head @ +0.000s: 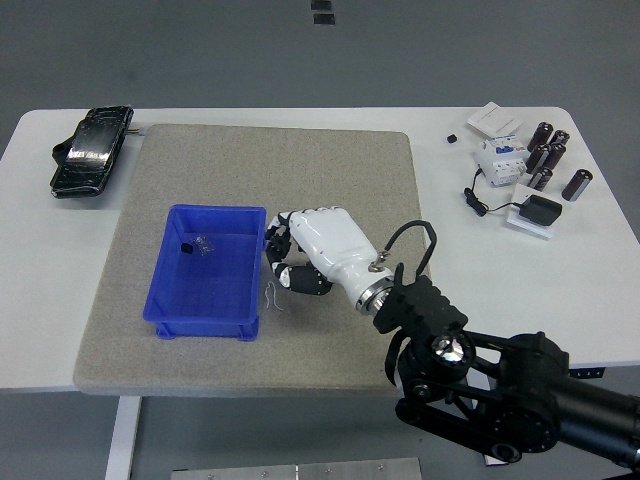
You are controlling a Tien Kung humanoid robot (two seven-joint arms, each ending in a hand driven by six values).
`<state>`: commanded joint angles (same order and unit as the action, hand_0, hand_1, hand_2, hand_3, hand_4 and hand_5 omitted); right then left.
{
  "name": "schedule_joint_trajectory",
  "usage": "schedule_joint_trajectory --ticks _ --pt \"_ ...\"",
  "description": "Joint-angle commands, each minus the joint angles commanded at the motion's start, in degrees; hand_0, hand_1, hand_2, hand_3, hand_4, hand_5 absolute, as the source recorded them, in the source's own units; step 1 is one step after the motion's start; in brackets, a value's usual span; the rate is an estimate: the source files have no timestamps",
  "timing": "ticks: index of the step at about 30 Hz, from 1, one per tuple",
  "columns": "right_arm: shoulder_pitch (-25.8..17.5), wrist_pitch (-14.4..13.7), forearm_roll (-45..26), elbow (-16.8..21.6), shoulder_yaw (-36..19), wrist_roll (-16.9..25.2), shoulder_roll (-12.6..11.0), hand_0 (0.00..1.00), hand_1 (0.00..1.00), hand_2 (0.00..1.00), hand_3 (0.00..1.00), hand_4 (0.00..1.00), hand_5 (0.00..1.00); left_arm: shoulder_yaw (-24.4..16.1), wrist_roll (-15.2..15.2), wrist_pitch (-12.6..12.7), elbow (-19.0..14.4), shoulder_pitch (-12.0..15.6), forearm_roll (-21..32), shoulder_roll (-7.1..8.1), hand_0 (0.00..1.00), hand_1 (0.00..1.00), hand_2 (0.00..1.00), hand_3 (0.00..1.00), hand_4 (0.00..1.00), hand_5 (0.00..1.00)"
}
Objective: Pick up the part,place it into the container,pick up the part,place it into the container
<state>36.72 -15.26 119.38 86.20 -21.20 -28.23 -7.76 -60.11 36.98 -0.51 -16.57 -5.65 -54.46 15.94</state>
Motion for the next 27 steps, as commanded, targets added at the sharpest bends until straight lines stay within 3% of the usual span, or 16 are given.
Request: schedule_joint_trajectory --ticks 4,5,10,11,16,17,27 --pt "3.1 0.9 -0.1 -0.9 2.3 -0.3 1.8 0.278 0.436 0.451 0.410 0.418 0.019 -0.1 0.0 0.0 -0.1 0.1 0.0 0.04 0.776 0.763 0.782 0.803 0.800 0.460" --pt "4.2 1.2 -0.3 -1.2 3.2 -0.4 2.4 0.344 0.484 0.532 0.430 0.419 0.016 -0.1 0.0 0.0 -0.1 0.1 -0.1 0.05 0.775 0.761 0.780 0.802 0.800 0.461" --pt "7.2 1.8 -1.5 -2.2 6.3 0.0 4.1 0.344 0.484 0.532 0.430 0.419 0.016 -0.4 0.0 -0.1 -0.2 0.1 -0.3 0.06 0.775 0.761 0.780 0.802 0.800 0.461" --pt "7.5 1.8 -1.8 -2.5 6.8 0.2 4.3 0.577 0.654 0.665 0.642 0.453 0.199 -0.4 0.0 -0.1 -0.2 0.1 -0.3 0.06 0.775 0.761 0.779 0.802 0.803 0.463" --pt "8.0 2.1 -3.2 -3.7 8.4 0.8 5.1 0.577 0.654 0.665 0.642 0.453 0.199 -0.4 0.0 -0.1 -0.2 0.0 -0.3 0.01 0.775 0.761 0.779 0.802 0.803 0.463" --pt "8.0 2.1 -3.4 -3.9 8.6 0.8 5.2 0.842 0.849 0.867 0.910 0.584 0.280 -0.4 0.0 -0.1 -0.2 -0.1 -0.3 0.00 0.775 0.760 0.779 0.801 0.801 0.460" --pt "7.8 2.5 -4.6 -5.1 9.0 0.8 5.5 0.892 0.891 0.897 0.963 0.624 0.284 -0.4 0.0 -0.4 -0.1 -0.2 -0.4 -0.04 0.775 0.760 0.779 0.801 0.799 0.455"
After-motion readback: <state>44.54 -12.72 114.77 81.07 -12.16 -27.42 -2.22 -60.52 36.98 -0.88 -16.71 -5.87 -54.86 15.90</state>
